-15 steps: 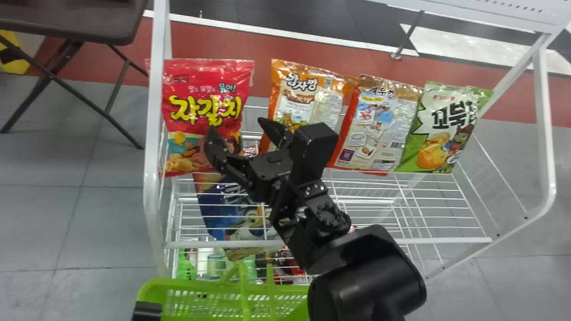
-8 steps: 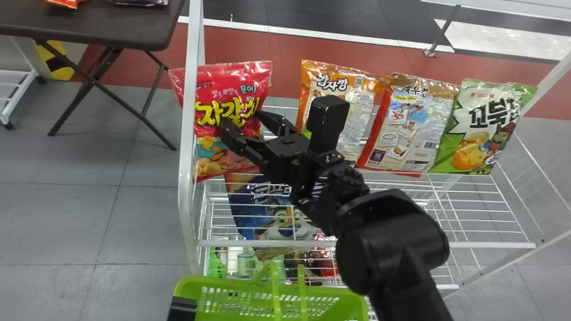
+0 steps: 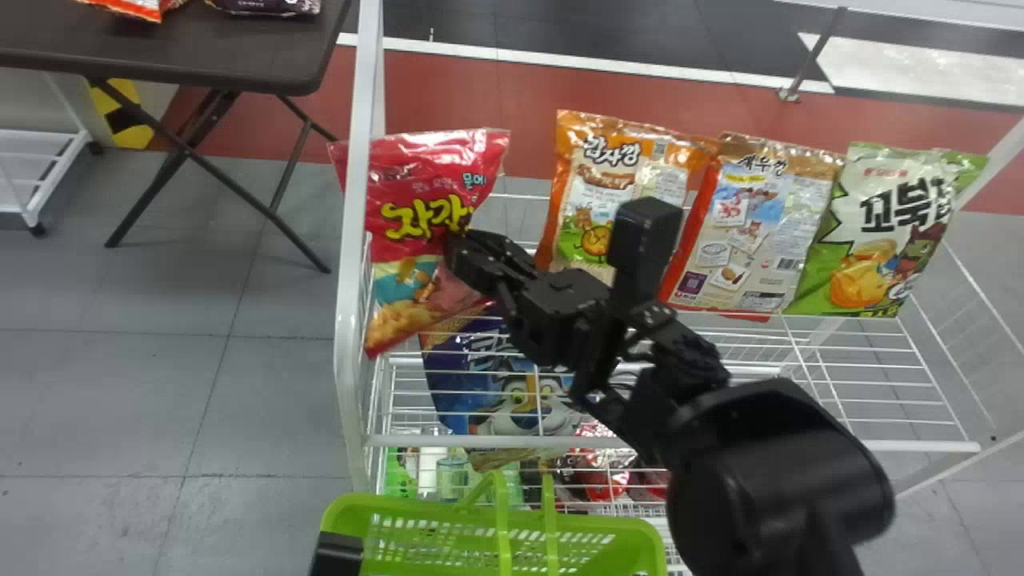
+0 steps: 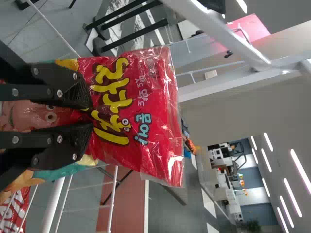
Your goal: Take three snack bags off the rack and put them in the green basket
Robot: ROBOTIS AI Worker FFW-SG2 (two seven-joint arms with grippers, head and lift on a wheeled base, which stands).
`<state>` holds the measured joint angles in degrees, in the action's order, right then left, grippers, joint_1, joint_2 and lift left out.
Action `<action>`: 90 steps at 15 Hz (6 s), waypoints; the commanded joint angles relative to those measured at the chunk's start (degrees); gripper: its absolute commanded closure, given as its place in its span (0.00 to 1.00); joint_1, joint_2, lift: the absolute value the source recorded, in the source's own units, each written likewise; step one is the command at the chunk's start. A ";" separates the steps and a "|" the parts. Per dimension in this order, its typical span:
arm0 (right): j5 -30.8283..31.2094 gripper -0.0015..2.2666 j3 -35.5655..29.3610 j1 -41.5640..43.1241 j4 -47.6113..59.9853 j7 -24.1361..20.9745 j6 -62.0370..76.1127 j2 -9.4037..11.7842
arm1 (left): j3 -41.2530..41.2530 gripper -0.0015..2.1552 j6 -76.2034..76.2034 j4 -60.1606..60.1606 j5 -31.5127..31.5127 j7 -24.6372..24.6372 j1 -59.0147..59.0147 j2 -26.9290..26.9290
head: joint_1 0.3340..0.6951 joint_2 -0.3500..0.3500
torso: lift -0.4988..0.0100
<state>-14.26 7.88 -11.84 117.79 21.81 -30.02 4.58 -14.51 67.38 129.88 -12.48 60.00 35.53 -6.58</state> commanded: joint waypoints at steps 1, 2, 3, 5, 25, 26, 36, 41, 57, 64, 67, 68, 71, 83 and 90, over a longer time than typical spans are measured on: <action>-1.65 0.99 -4.19 -5.83 9.21 0.60 -2.46 0.34 | -0.17 0.68 -0.10 -0.77 1.14 -0.49 -0.64 -0.01 | 1.00 0.19 | 0.93; -2.62 0.99 -5.94 -8.12 11.94 1.75 -3.34 0.34 | -0.26 0.68 0.08 -1.03 1.14 -0.49 -0.90 0.08 | 1.00 0.16 | 0.93; -5.25 0.99 -8.76 -10.75 15.54 2.80 -3.52 0.34 | -0.44 0.68 0.08 -0.86 1.14 -0.49 -1.07 0.08 | 1.00 0.13 | 0.93; -12.55 0.99 -15.52 -14.44 20.82 6.05 -9.14 0.34 | -0.61 0.68 0.25 -0.59 1.14 -0.76 -1.34 0.08 | 1.00 0.06 | 0.93; -10.53 0.99 -38.02 -28.07 17.56 23.90 -49.22 -0.63 | -2.72 0.68 -1.33 1.87 1.58 -3.48 -0.99 0.52 | 1.00 0.00 | 0.93; -9.56 0.99 -35.39 -27.63 16.60 23.19 -47.82 -0.36 | -3.16 0.68 -1.33 2.31 1.84 -3.48 -0.72 0.52 | 1.00 0.00 | 0.93; -4.81 0.61 -20.18 -26.57 14.22 20.29 -46.41 0.17 | -4.74 0.68 -0.62 2.48 2.99 -3.57 -0.72 0.61 | 1.00 0.00 | 0.93; -6.31 0.02 -29.15 -28.16 22.66 21.08 -54.50 0.17 | -4.48 0.68 -0.62 2.04 2.99 -3.57 -1.16 0.69 | 1.00 0.00 | 0.93; 2.39 0.04 -18.25 -11.28 6.14 0.43 16.87 -4.63 | -6.68 0.68 3.95 1.43 3.69 -4.45 -1.34 0.61 | 1.00 0.00 | 0.93; 6.52 0.04 -14.47 -0.73 -9.42 -4.93 16.70 -4.63 | -6.68 0.68 4.82 1.60 3.69 -4.36 -1.51 0.43 | 1.00 0.00 | 0.93; 6.26 0.07 -14.38 1.64 -12.58 -3.88 16.34 -4.63 | -6.50 0.68 4.82 1.60 3.60 -4.27 -1.51 0.43 | 1.00 0.00 | 0.93; 6.17 0.28 -14.29 1.82 -12.58 -2.38 16.17 -4.63 | -6.24 0.68 4.82 1.52 3.43 -4.01 -1.51 0.34 | 1.00 0.00 | 0.93; 6.35 0.90 -13.68 2.61 -12.32 0.43 11.95 -4.63 | -6.06 0.68 4.82 1.60 3.34 -3.83 -1.51 0.17 | 1.00 0.00 | 0.93; 2.31 0.98 -20.97 -11.28 13.26 7.72 -0.88 -4.63 | -5.27 0.68 4.65 2.13 3.43 -3.83 -1.51 -0.01 | 1.00 0.00 | 0.93; -11.14 0.98 -42.59 -23.23 30.57 21.08 -28.66 -4.63 | -4.74 0.68 4.12 2.04 3.34 -4.27 -1.87 0.69 | 1.00 0.00 | 0.93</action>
<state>-23.68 -30.50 -33.96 146.72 41.32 -51.67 0.00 -19.41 71.68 132.01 -9.06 55.77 33.68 -6.04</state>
